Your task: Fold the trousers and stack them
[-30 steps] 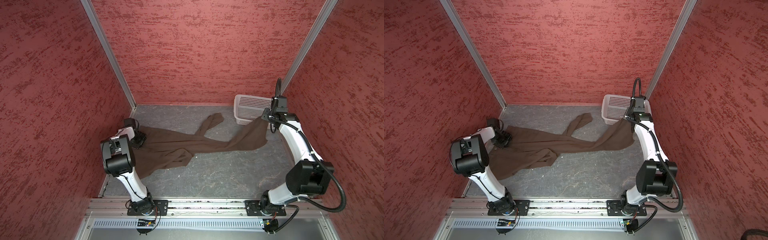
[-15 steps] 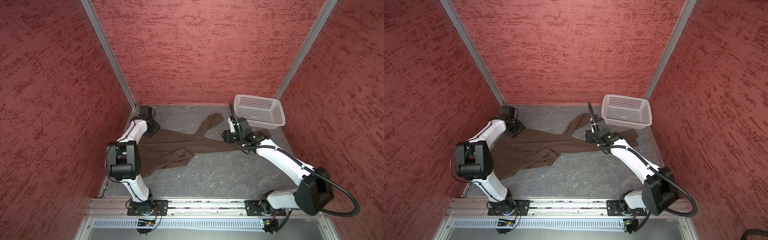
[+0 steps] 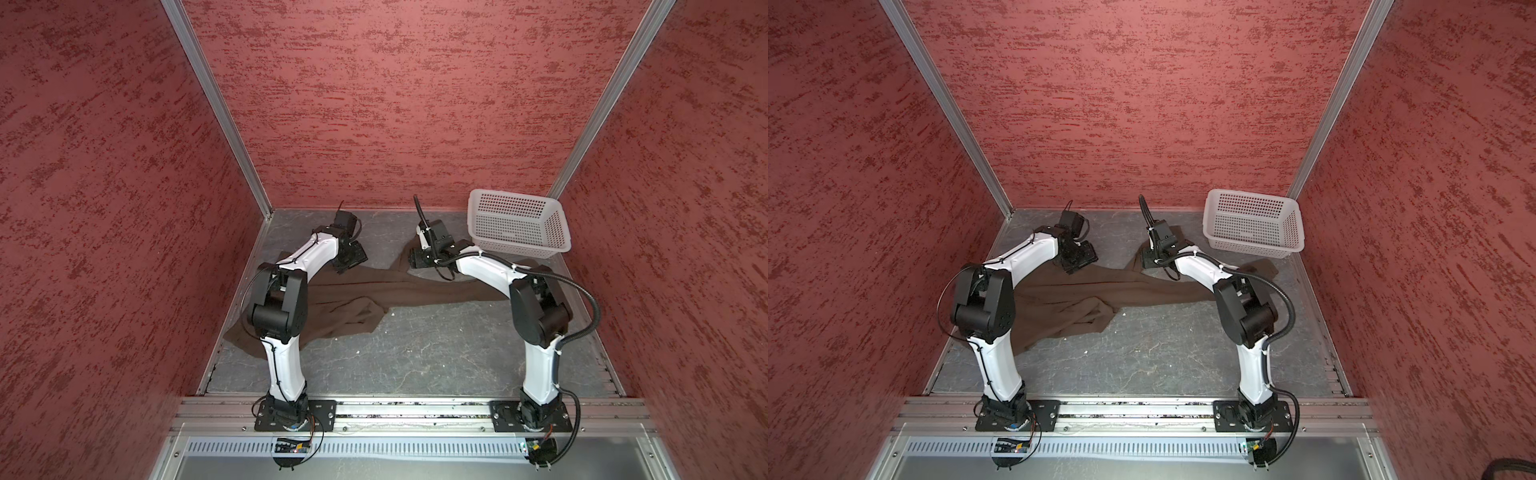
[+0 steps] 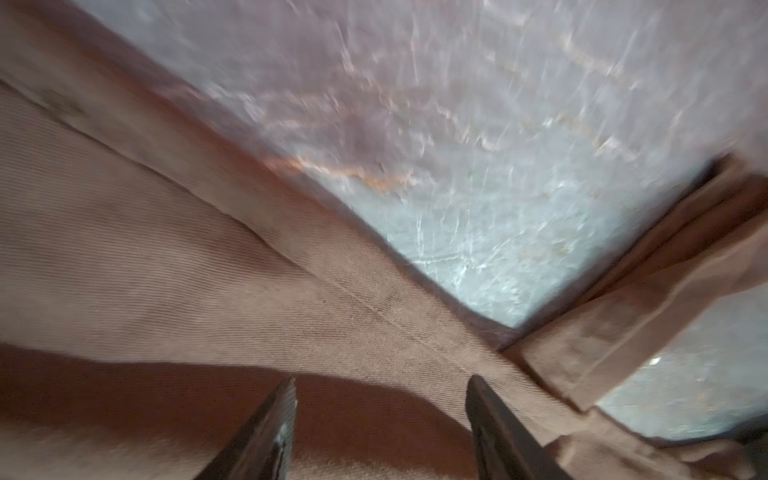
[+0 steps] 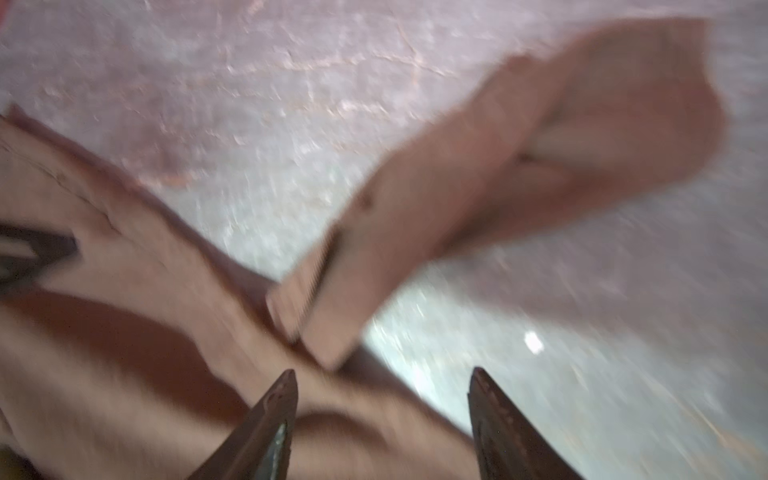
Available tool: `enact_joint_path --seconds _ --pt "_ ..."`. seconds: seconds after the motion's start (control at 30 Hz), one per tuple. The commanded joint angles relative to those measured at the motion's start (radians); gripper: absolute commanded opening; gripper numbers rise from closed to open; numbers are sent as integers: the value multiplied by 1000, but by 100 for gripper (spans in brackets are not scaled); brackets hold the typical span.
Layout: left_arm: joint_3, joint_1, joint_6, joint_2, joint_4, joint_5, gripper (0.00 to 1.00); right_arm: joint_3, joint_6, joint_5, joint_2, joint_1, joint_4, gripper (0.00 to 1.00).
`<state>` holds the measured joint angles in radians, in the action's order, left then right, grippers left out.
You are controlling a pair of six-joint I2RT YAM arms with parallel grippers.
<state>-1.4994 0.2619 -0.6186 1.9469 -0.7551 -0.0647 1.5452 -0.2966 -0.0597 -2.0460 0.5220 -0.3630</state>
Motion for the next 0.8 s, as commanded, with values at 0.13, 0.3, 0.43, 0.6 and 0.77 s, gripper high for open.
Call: enact_joint_path --seconds 0.13,0.3,0.43,0.6,0.77 --pt "-33 172 183 -36 10 -64 66 28 -20 34 40 -19 30 54" --pt "-56 317 306 -42 13 -50 66 -225 -103 122 354 -147 61 52" --pt "-106 407 351 28 17 -68 72 -405 -151 121 600 -292 16 53" --pt "-260 447 370 187 -84 -75 84 -551 -127 172 835 -314 -41 55" --pt "-340 466 376 265 -103 -97 88 -603 -121 181 941 -317 -71 57"
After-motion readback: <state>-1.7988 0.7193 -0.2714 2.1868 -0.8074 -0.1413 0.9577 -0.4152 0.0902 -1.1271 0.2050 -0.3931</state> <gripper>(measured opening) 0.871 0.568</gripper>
